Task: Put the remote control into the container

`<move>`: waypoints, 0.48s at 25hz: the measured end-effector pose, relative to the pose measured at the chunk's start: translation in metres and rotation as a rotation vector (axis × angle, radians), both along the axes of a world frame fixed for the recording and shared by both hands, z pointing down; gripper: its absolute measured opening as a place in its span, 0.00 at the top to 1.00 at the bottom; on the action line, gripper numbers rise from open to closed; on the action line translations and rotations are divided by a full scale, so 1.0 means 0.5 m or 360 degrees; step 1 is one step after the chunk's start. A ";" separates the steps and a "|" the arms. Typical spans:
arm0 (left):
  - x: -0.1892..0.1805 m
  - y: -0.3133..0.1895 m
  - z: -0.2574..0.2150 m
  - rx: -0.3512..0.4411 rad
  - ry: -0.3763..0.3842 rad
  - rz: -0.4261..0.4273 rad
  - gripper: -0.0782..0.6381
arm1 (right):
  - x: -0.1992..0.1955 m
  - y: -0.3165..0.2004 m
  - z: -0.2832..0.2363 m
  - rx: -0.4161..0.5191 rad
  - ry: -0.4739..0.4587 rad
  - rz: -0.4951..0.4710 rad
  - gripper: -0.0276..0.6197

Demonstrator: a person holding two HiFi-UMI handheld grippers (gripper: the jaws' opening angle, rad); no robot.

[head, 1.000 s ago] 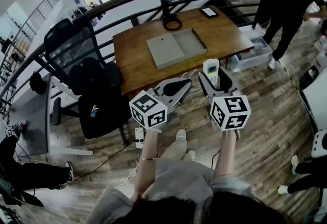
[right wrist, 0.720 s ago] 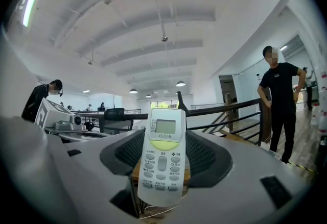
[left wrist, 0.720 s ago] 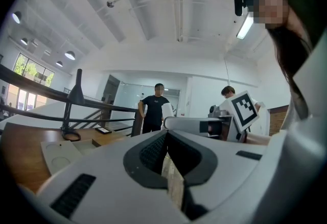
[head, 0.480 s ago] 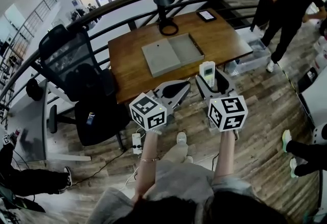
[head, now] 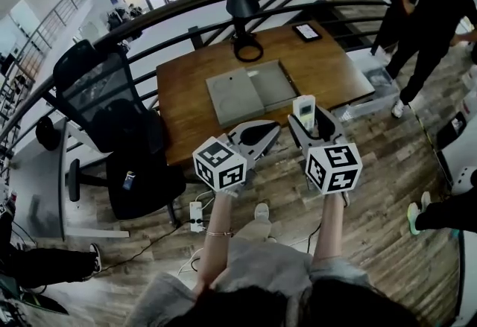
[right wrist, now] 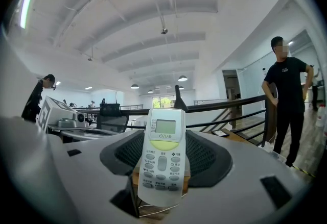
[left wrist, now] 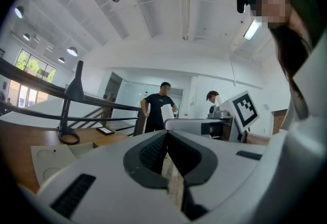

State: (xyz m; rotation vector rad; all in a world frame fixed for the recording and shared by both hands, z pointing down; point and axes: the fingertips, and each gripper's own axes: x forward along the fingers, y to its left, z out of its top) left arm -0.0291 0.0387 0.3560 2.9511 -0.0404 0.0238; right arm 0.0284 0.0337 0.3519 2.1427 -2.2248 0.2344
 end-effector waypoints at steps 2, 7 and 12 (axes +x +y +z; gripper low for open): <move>0.005 -0.019 0.003 -0.0012 0.0000 -0.0011 0.89 | 0.006 -0.018 0.003 -0.0011 0.0002 -0.0010 0.57; 0.026 -0.061 0.002 -0.0020 0.0003 -0.0022 0.89 | 0.027 -0.058 0.001 -0.0016 -0.0001 -0.0022 0.57; 0.039 -0.105 -0.002 -0.0013 0.0013 -0.0026 0.89 | 0.043 -0.098 -0.001 -0.0013 -0.0008 -0.0020 0.57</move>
